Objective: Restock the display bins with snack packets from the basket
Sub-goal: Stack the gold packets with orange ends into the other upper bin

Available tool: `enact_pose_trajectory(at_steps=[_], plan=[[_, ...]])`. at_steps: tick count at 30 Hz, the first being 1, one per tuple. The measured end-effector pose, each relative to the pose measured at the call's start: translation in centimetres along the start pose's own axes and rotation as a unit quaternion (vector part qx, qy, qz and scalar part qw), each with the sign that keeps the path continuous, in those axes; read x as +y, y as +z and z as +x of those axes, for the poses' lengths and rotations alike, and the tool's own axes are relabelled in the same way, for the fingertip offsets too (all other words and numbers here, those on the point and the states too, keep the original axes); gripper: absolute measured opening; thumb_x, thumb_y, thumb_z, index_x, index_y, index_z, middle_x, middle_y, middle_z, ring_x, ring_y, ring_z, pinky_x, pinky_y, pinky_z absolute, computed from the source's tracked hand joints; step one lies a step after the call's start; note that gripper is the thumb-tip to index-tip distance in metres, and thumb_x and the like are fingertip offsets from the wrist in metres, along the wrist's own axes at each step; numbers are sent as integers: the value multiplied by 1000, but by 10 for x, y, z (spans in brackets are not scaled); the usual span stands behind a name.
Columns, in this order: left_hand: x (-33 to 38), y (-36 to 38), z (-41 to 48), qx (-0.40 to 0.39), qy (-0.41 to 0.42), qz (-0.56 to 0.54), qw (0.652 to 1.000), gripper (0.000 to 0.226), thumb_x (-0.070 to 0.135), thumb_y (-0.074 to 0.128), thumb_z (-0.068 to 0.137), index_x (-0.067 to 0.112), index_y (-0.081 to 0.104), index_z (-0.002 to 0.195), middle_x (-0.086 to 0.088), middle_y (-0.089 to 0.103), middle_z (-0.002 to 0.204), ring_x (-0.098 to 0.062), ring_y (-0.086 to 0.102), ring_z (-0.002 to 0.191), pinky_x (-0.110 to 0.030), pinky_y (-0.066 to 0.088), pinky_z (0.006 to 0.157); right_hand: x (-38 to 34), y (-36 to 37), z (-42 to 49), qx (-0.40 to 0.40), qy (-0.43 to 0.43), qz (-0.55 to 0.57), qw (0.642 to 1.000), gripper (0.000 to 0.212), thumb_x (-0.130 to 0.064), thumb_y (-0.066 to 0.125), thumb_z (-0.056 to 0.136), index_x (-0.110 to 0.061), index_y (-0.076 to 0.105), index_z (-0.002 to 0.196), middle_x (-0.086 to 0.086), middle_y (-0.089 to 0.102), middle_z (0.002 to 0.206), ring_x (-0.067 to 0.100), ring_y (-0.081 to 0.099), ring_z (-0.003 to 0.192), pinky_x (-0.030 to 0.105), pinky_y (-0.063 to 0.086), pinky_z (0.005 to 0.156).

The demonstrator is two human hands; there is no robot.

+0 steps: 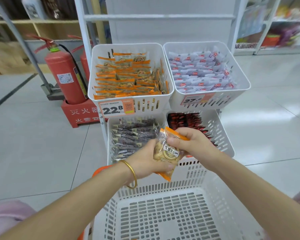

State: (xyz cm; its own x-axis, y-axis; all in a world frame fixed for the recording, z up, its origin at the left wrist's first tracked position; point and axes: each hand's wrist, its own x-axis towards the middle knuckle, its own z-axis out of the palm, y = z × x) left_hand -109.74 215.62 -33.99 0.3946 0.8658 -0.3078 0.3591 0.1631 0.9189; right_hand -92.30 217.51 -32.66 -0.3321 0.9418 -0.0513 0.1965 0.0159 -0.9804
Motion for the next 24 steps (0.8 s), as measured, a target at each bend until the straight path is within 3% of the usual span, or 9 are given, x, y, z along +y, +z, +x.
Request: enact_pose_trajectory(at_steps=[3,5,7,10,12,14,16,20,24], plan=[[26,-23,10,-13,40,32,999,87,9,75,77,24,20,143,1,56,120,-11,62,97,-26,56,77,-27,-14,14,-67,-14,-16,998,7,-12,71,77,-15,66,81,-1,68,70,11,64,64,24,52,60],[45,-43,22,8,71,70,995,102,16,80,72,28,12,146,2,51,131,-13,59,107,-31,53,88,-48,-22,33,-60,-23,-40,997,8,-9,72,77,-14,68,82,4,68,75,15,64,68,30,54,65],[66,-60,35,47,92,114,988,111,28,83,68,29,6,148,3,43,139,-13,54,116,-32,47,97,-68,-31,56,-27,-41,-63,997,10,-7,72,78,-7,69,87,10,67,76,19,64,67,35,55,67],[92,-89,63,167,123,155,966,95,30,75,77,22,13,149,-2,39,137,-17,46,122,-32,42,99,-94,-50,96,92,-67,-107,988,14,-15,75,78,-6,69,85,8,66,68,20,61,63,38,54,67],[105,-111,84,243,140,226,933,82,31,69,83,17,21,147,-6,33,144,-20,38,131,-36,35,108,-106,-65,128,200,-102,-142,964,22,-19,77,77,0,67,81,11,60,62,24,59,58,39,56,63],[113,-132,107,278,141,327,892,68,31,62,88,15,28,145,-6,29,147,-22,30,136,-33,25,111,-118,-77,164,288,-123,-203,928,32,-28,76,75,2,65,81,20,61,66,35,61,63,49,55,67],[121,-149,130,283,143,383,868,60,30,56,92,13,30,144,-7,26,149,-24,22,138,-31,18,112,-129,-81,199,339,-136,-246,898,31,-37,72,77,-8,66,86,13,65,74,32,64,76,43,52,70],[124,-171,173,300,140,474,816,62,34,48,95,14,21,148,-6,5,157,-23,2,145,-36,6,117,-140,-69,261,357,-161,-352,850,17,-35,62,86,-18,60,88,2,53,86,27,57,89,30,32,65],[114,-188,207,292,120,550,773,59,42,32,99,21,12,149,-2,-6,158,-21,-8,145,-45,2,117,-118,-61,296,373,-171,-449,794,24,-32,53,92,-9,59,94,8,54,102,31,56,89,34,38,67]])
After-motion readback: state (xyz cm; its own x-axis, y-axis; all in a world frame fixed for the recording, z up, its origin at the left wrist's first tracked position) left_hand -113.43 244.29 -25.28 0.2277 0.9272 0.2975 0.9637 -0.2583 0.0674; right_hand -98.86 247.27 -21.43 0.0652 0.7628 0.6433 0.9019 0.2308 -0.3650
